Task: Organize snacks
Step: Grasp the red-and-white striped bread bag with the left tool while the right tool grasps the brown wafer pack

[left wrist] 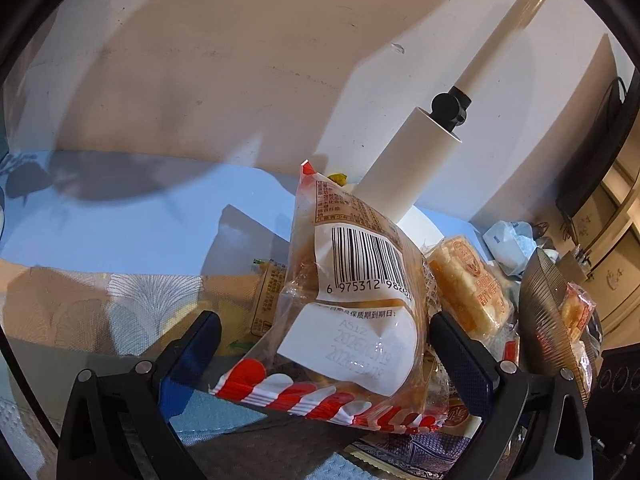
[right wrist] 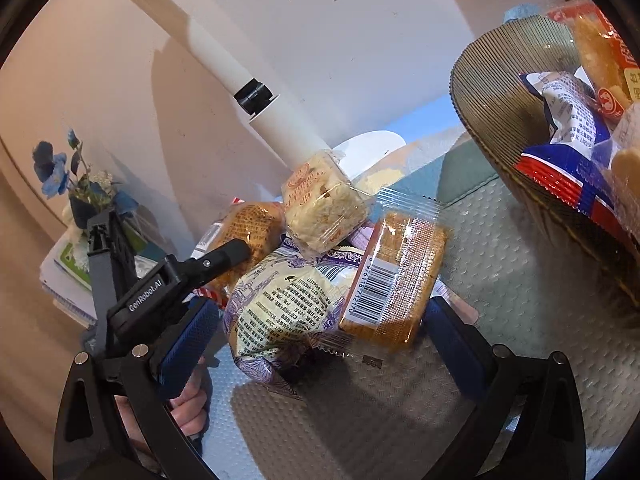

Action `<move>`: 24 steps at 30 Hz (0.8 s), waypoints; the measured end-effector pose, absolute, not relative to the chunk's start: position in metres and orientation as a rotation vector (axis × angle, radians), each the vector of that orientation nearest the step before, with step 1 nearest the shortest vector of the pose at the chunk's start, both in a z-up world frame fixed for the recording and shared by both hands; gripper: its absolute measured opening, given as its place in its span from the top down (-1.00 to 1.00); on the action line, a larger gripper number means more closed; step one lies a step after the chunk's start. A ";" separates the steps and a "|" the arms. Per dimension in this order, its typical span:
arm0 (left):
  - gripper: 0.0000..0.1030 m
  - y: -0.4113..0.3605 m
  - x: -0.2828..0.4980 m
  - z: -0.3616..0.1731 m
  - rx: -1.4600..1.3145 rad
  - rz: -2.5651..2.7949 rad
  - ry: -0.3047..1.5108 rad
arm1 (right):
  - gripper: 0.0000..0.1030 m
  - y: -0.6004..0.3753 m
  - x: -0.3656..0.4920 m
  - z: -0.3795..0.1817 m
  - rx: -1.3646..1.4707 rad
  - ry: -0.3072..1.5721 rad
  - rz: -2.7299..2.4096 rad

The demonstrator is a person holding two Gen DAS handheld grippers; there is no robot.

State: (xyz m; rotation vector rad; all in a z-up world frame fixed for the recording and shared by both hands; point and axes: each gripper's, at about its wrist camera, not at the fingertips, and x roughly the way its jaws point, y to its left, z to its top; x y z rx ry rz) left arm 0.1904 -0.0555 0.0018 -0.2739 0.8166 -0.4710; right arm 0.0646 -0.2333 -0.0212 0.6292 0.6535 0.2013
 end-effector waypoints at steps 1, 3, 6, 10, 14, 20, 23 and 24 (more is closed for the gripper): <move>-1.00 -0.055 0.190 0.002 -0.274 -0.471 0.817 | -1.00 -0.235 0.064 -0.021 0.640 0.651 0.208; -1.00 -0.055 0.191 0.002 -0.275 -0.472 0.817 | -1.00 -0.237 0.065 -0.021 0.652 0.646 0.211; -1.00 -0.055 0.191 0.002 -0.274 -0.472 0.817 | -1.00 -0.236 0.067 -0.019 0.646 0.650 0.207; -1.00 -0.056 0.191 0.002 -0.274 -0.472 0.818 | -1.00 -0.237 0.067 -0.019 0.651 0.647 0.210; -1.00 -0.055 0.191 0.002 -0.275 -0.473 0.818 | -1.00 -0.241 0.064 -0.019 0.664 0.634 0.217; -1.00 -0.055 0.191 0.002 -0.274 -0.474 0.819 | -1.00 -0.243 0.063 -0.017 0.675 0.622 0.224; -1.00 -0.054 0.192 0.003 -0.273 -0.473 0.818 | -1.00 -0.248 0.059 -0.016 0.695 0.589 0.222; -1.00 -0.054 0.192 0.003 -0.273 -0.473 0.818 | -1.00 -0.248 0.059 -0.015 0.693 0.587 0.217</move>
